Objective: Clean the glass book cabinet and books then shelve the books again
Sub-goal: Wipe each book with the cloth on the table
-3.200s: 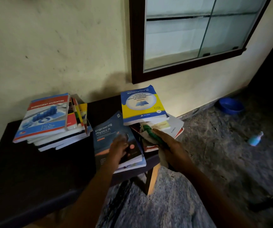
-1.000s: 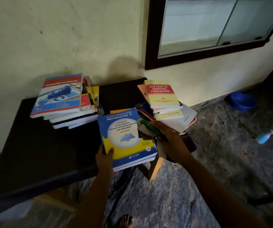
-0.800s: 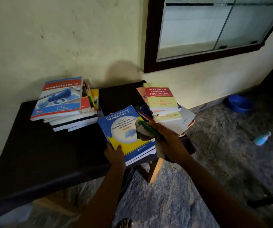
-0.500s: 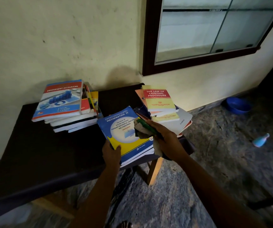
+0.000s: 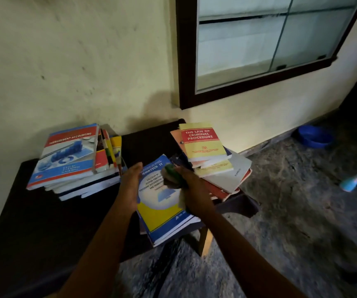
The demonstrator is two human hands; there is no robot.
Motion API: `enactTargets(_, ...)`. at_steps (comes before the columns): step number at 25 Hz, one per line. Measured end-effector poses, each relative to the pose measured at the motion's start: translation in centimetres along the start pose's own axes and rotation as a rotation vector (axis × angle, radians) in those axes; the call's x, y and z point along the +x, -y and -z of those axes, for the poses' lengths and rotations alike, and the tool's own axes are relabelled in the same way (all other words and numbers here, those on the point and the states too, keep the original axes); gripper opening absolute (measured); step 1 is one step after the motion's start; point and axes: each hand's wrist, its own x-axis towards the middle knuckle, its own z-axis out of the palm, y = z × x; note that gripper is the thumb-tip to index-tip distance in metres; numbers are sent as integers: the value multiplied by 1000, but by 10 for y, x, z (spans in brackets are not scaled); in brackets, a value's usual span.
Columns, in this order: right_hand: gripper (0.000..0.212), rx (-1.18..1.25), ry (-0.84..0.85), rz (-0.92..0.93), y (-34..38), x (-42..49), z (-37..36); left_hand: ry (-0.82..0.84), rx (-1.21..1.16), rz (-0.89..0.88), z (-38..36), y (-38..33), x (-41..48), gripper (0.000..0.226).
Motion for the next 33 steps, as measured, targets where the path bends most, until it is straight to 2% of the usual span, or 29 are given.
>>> enactTargets(3,53,-421,233,-27,3,25,-37,-20,256,-99,30,9,6,25)
enactTargets(5,53,-420,281,-71,3,35,-30,-26,283,-99,22,16,6,15)
enactTargets(8,41,-182,47,-89,-4,38,31,68,101,50,-35,35,11,38)
enactTargets(10,33,-163,-120,-79,-18,41,81,84,-24,192,-80,54,19,55)
enactTargets(12,32,-192,-227,-140,-43,58,122,-7,-93,223,-114,67,36,63)
enactTargets(14,39,-181,-230,-267,-66,88,148,-95,-158,196,-132,75,59,73)
enactTargets(17,58,-211,-39,-434,-89,135,155,-48,-172,209,-140,93,84,110)
enactTargets(21,79,-204,210,-508,-113,177,144,-110,-359,146,-157,75,55,89)
enactTargets(23,78,-207,289,-450,-119,188,138,-73,-350,135,-163,79,58,105)
enactTargets(24,79,-230,325,-398,-121,191,136,-99,-336,108,-165,71,52,103)
enactTargets(26,92,-260,415,-307,-127,202,136,-186,-405,115,-165,62,44,72)
enactTargets(28,101,-273,516,-266,-137,215,139,-204,-413,187,-163,63,47,70)
enactTargets(30,97,-269,610,-225,-144,225,142,-208,-450,194,-162,62,50,75)
enactTargets(33,69,-263,685,-185,-144,230,146,-247,-433,198,-164,57,58,66)
